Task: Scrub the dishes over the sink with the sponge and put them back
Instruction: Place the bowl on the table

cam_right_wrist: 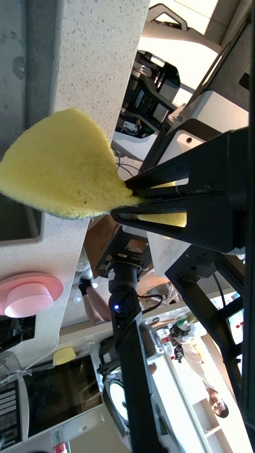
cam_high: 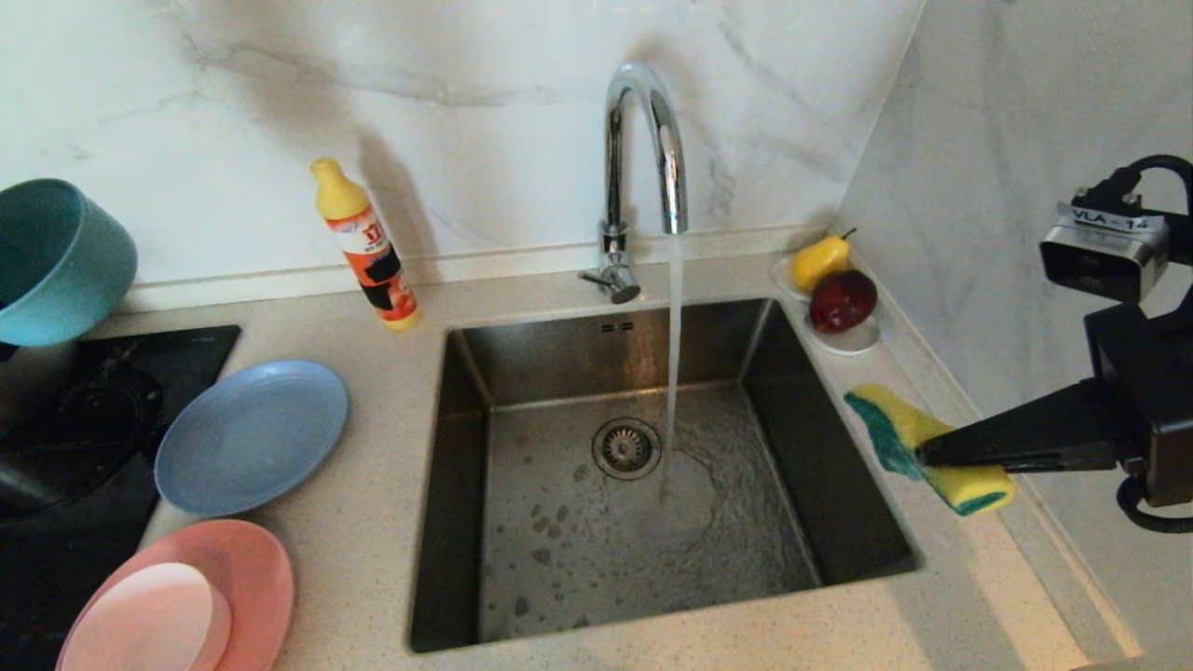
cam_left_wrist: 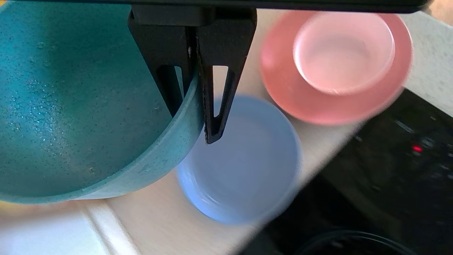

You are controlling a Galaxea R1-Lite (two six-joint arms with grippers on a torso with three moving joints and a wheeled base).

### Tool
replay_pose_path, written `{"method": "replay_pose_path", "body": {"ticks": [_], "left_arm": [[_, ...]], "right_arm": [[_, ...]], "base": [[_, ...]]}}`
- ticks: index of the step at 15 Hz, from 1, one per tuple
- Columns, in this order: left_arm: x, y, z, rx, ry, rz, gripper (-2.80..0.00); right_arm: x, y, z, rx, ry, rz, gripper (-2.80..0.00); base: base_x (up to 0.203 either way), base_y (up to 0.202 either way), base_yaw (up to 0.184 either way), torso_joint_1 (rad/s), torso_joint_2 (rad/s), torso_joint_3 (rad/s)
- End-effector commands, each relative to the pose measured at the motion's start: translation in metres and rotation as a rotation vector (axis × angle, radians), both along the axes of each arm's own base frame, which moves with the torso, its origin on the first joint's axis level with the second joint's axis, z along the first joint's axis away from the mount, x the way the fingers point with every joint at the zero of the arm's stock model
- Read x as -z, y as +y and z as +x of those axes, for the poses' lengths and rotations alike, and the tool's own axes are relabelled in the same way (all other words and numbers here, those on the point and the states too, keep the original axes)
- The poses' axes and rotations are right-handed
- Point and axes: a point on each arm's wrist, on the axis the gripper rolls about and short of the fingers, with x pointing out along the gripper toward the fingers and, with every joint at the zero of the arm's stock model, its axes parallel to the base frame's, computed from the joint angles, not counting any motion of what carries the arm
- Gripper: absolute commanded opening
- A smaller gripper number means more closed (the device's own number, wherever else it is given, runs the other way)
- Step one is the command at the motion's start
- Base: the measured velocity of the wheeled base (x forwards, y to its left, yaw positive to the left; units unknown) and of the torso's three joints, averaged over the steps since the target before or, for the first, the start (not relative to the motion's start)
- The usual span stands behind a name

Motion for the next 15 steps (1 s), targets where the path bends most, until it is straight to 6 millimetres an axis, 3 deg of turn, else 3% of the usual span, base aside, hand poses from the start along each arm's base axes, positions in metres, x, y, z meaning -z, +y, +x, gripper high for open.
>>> {"method": "replay_pose_path", "body": {"ticks": [1,9,15], "left_arm": [[0.031,0.034,0.028,-0.068,0.086,-0.054,-2.8],[0.108,0.123,0.081,-0.214,0.202,-0.132,-2.8],[0.133,0.169,0.101,-0.306,0.231,-0.127,-2.8]], "right_arm": [[0.001,0.001,0.003,-0.003,0.006,-0.001,-2.8],[0.015,0.008,0.017,-0.009,-0.016,0.008,-2.8],[0.017,0.012,0.025,-0.017,-0.014,0.014,-2.8]], "base": [[0.0,0.0,0.0,0.0,0.0,0.0],[0.0,0.0,0.0,0.0,0.0,0.0],[0.0,0.0,0.0,0.0,0.0,0.0]]}}
